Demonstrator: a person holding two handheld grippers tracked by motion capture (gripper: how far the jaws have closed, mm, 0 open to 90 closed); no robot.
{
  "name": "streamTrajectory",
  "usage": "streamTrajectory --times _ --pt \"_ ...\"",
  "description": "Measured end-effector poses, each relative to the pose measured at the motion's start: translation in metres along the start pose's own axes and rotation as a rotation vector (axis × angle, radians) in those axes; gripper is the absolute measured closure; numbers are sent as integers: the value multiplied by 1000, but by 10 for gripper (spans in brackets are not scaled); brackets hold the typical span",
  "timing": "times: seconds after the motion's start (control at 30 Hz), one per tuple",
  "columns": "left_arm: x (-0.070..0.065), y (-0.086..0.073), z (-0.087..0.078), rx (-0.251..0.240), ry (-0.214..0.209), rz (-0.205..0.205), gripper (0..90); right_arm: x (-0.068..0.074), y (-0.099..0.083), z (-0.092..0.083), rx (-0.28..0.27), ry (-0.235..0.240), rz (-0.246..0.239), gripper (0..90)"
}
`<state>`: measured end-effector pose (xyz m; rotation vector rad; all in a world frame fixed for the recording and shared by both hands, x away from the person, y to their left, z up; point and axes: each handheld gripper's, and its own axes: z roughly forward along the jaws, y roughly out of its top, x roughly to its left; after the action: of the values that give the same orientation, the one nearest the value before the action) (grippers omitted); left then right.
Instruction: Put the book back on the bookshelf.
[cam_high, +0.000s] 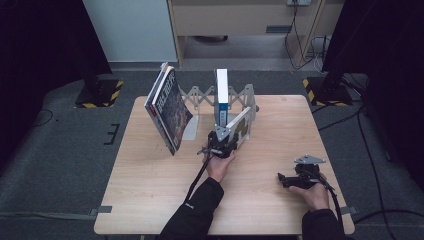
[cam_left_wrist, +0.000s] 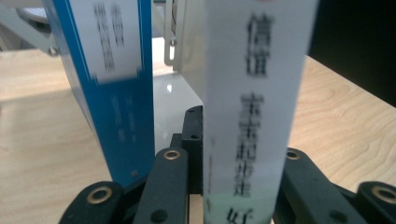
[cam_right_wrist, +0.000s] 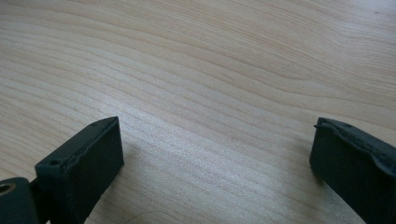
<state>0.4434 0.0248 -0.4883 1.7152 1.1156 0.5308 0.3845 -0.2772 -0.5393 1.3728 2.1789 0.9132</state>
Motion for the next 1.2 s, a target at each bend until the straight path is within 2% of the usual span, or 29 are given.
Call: streamTrajectory --times 0.07,0.37,0.7,0.87,1.0,1.2 --pt "0 -3 0 0 0 -8 735 0 0 0 0 0 0 28" --pt "-3 -20 1 34 7 7 734 0 0 0 0 0 -2 28" --pt "-2 -32 3 51 1 14 734 0 0 0 0 0 0 28" --pt "-1 -32 2 46 -12 19 721 0 0 0 0 1 -3 28" --pt "-1 -31 -4 44 -36 22 697 0 0 0 1 1 -3 28" --pt "-1 -28 -24 10 -59 18 685 0 0 0 0 0 0 28"
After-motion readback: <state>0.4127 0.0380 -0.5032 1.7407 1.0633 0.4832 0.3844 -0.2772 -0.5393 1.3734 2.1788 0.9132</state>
